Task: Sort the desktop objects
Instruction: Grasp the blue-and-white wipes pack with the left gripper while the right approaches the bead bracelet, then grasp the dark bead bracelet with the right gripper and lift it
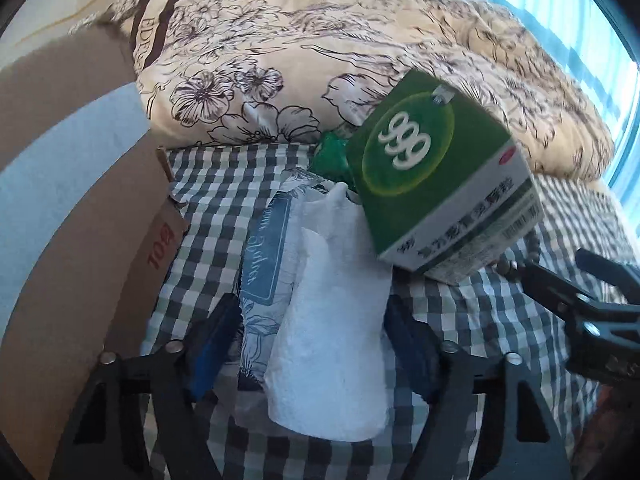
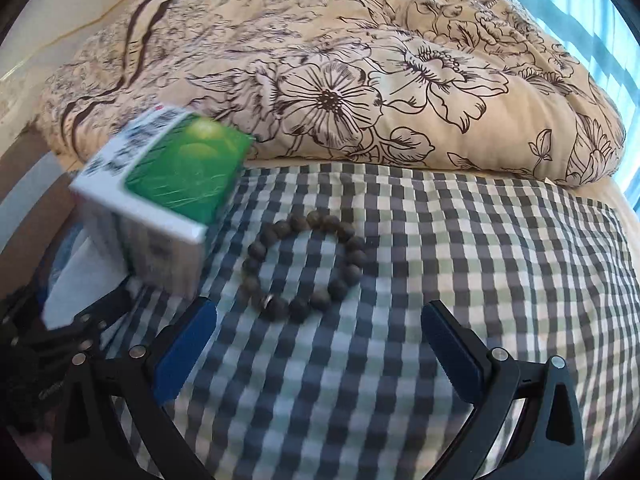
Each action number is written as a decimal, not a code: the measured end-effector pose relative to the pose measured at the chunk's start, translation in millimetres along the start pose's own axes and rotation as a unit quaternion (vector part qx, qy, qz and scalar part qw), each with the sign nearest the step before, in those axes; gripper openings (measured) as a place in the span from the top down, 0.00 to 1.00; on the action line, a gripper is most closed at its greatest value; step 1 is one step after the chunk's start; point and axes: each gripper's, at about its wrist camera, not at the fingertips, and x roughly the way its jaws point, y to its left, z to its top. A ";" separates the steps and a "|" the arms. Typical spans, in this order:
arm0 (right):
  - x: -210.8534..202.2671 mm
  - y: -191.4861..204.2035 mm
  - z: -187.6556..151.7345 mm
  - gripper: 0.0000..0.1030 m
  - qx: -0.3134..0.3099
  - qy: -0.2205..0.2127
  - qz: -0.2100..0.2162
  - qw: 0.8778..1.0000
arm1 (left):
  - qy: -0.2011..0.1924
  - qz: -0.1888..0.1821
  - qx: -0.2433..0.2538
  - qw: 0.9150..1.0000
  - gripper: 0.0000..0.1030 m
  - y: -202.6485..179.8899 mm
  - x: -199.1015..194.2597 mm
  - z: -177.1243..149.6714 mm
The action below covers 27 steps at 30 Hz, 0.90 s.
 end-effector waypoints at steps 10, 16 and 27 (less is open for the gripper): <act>24.6 -5.8 15.9 0.46 0.036 0.013 -0.014 0.999 | -0.023 -0.003 0.010 1.000 0.51 -4.4 -2.8 -4.8; 39.5 1.6 23.3 0.59 0.020 0.026 -0.034 0.999 | -0.026 -0.008 0.006 1.000 0.58 -0.5 -4.2 -5.1; 20.7 -16.4 15.0 0.89 0.044 0.032 0.003 0.999 | -0.030 -0.019 0.027 0.999 0.75 -12.2 -20.2 -7.6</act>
